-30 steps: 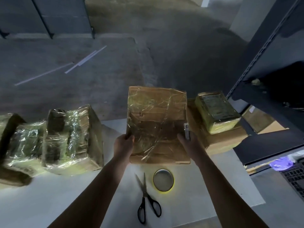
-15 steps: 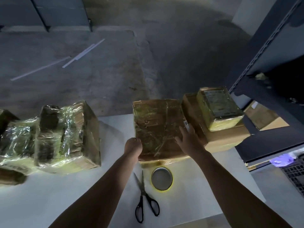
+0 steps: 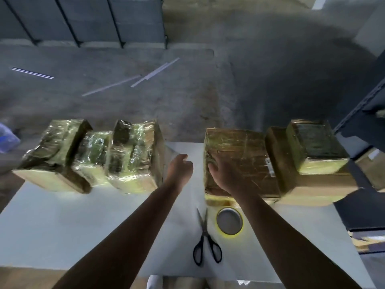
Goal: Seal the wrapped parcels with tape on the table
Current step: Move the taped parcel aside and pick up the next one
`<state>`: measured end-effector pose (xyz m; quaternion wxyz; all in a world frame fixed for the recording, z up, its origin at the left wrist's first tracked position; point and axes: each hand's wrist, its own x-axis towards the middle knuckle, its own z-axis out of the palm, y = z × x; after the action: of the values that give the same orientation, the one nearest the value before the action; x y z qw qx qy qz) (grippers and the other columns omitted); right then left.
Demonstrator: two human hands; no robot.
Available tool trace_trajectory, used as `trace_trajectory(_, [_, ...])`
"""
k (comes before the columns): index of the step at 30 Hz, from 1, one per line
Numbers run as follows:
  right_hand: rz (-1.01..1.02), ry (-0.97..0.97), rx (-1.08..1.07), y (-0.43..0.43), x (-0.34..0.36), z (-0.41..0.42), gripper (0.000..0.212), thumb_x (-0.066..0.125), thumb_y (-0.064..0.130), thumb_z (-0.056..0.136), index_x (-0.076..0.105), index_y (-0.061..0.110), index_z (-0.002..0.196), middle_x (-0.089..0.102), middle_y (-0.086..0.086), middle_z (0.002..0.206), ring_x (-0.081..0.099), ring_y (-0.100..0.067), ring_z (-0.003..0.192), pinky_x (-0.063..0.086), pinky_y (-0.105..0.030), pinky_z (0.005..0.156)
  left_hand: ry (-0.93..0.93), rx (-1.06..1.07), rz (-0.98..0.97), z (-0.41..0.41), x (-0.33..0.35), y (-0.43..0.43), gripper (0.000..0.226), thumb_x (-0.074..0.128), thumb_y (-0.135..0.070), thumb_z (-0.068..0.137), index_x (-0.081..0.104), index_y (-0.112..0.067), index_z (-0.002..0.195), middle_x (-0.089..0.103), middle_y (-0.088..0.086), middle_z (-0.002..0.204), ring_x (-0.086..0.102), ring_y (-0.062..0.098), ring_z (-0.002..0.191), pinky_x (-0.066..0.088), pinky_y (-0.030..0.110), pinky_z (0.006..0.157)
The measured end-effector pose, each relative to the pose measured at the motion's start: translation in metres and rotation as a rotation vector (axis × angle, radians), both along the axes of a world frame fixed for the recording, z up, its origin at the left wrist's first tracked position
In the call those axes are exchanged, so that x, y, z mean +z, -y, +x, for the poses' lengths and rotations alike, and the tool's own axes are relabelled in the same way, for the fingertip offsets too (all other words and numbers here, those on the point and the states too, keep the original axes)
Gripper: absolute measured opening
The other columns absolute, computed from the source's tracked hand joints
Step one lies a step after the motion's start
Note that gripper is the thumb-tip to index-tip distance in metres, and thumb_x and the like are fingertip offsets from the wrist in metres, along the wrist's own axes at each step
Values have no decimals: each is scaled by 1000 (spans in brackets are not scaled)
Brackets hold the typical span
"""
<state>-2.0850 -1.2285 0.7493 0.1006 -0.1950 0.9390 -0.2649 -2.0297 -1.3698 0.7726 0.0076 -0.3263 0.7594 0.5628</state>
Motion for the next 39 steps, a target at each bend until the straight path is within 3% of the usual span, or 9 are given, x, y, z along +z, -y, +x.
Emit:
trace_trajectory(3, [-41,9,61,40,10,13,45,46,31,100,45,12,140,45,-13,144,40,-25,134,29,-35,112,-35,23,-74,19,12,30,44,45,-6,90,53,-14,133,62,19,121,62,28,74,46,28,55])
trace_trajectory(7, [-101,31,125,90,16,33,45,45,28,101,42,11,143,43,-10,146,37,-21,136,24,-23,109,-87,58,-213,40,19,76,39,48,-12,89,60,-15,125,67,11,119,64,32,101,54,41,85])
trace_trajectory(11, [-70,87,147,133,13,40,49,41,33,102,36,13,147,39,-8,150,34,-20,139,25,-30,113,-91,72,-274,56,22,121,38,47,-9,91,59,-9,127,64,8,125,59,26,112,47,34,96])
trace_trajectory(19, [-89,278,-162,211,7,47,52,48,45,96,43,11,134,62,-10,120,59,-24,100,39,-27,74,-71,-13,-353,71,2,205,44,45,-18,79,65,-12,118,70,13,105,63,33,98,51,43,89])
trace_trajectory(23, [-4,196,-268,222,-8,48,51,62,46,85,52,10,120,65,-9,106,63,-27,96,49,-33,77,-4,-124,-335,77,-11,214,35,50,-15,92,60,-13,125,65,12,116,59,26,100,49,32,84])
trace_trajectory(27, [5,369,-262,207,-5,43,43,70,33,80,53,7,110,67,-9,100,68,-26,89,57,-42,79,34,-119,-237,83,-18,215,52,52,-11,84,44,-18,135,39,11,129,45,34,115,45,49,98])
trace_trajectory(32, [34,445,-346,177,5,55,30,62,16,88,52,-1,111,68,-16,87,68,-26,67,60,-40,63,24,-271,-176,96,-19,199,60,59,-10,75,32,-24,127,43,6,113,57,29,97,57,41,76])
trace_trajectory(35, [59,431,-364,165,6,67,61,69,49,82,44,4,116,67,-13,91,67,-25,72,51,-33,57,18,-371,-277,111,-20,183,49,60,-5,82,36,-20,122,46,2,102,61,20,78,53,30,62])
trace_trajectory(39, [203,286,-267,150,0,76,88,69,75,61,44,12,116,61,-9,104,65,-29,92,52,-37,71,6,-460,-270,133,-22,169,37,60,-11,87,40,-15,118,63,5,94,66,20,77,57,38,71])
